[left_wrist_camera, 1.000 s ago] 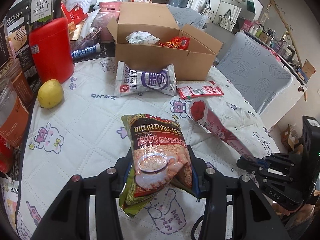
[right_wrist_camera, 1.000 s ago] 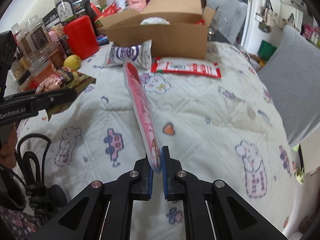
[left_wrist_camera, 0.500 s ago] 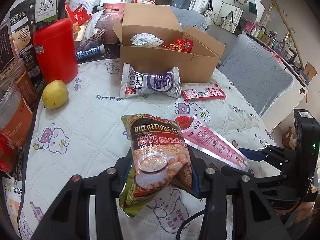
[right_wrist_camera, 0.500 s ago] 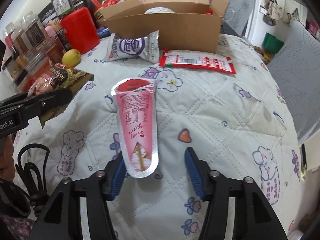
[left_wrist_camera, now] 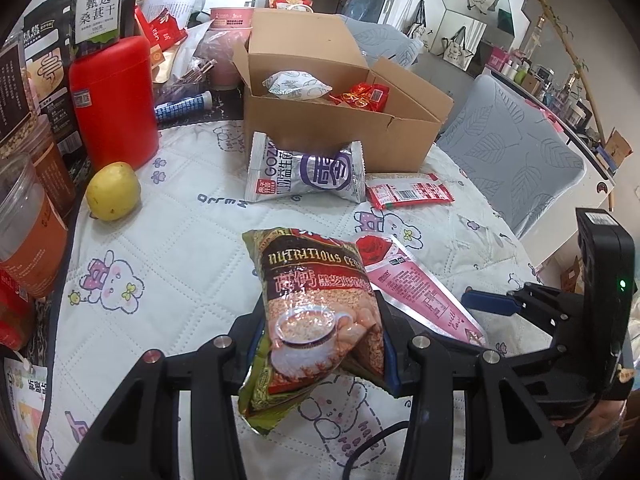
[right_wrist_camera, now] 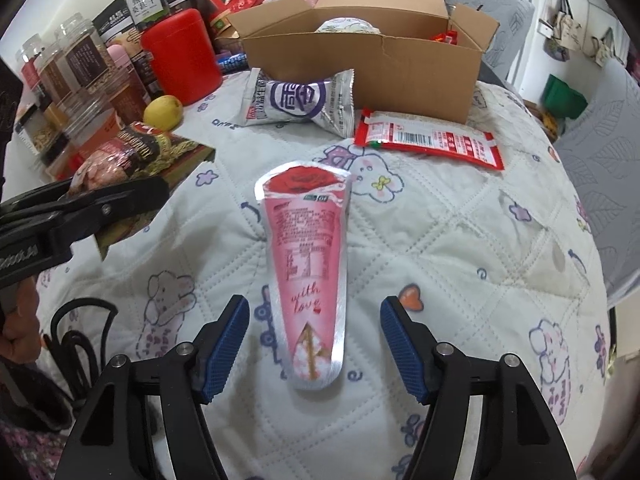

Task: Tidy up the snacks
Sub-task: 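Hold the cereal bag in the left tool while the right tool grasps the pink cone packet, then carry the cereal bag in the left tool while the right tool carries the pink packet to the box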

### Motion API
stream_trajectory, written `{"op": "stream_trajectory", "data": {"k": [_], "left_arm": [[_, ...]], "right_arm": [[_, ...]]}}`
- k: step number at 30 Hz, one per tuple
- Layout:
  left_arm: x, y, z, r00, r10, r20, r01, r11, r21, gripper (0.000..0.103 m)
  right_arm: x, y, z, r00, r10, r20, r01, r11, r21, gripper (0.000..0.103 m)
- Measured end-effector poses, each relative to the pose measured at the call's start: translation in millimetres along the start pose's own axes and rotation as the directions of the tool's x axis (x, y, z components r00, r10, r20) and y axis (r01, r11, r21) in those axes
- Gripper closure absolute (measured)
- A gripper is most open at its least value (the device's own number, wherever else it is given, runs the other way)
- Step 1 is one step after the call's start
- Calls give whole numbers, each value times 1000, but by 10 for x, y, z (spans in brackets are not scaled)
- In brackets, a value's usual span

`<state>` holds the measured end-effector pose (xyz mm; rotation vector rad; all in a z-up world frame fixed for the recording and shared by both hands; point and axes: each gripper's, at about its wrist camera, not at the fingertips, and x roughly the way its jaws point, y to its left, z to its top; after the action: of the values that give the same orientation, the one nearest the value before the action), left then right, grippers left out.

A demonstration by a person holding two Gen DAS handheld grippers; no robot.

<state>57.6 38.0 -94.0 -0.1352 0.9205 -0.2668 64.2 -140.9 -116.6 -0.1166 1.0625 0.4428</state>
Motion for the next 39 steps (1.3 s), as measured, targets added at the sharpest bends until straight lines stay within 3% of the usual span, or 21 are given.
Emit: {"op": "stream_trajectory", "data": {"k": [14,15,16,17,18,20,39], "left_arm": [[44,31,18,1000,-1,-8,1,1000,-14,58],[47,34,19,1000,1,-9,-1,1000,-16,58],[50,40,20,1000,2,-9,-2,1000,-16,58],[54,41,21,1000,2,-10,-2,1000,-17,58],[57,42,23,1000,0,-12,0,1000,-18,58],[59,35,22,1000,-1,-12,1,1000,-18,58],[-91,-147,-29,1000,-19,10,19,1000,12,58]], "right_arm": [[284,40,232,1000,25,-4,-26,999,-39,35],[283,38,225,1000,21,3,-21,999,-37,37],[279,33,216,1000,2,10,-2,999,-38,52],[279,22,210,1000,-16,11,16,999,-40,60],[265,2,198,1000,-11,20,12,999,-37,61],[244,-11,175,999,-27,31,28,999,-36,72],[-268,-23,-140,990,-8,141,1,999,53,74]]}}
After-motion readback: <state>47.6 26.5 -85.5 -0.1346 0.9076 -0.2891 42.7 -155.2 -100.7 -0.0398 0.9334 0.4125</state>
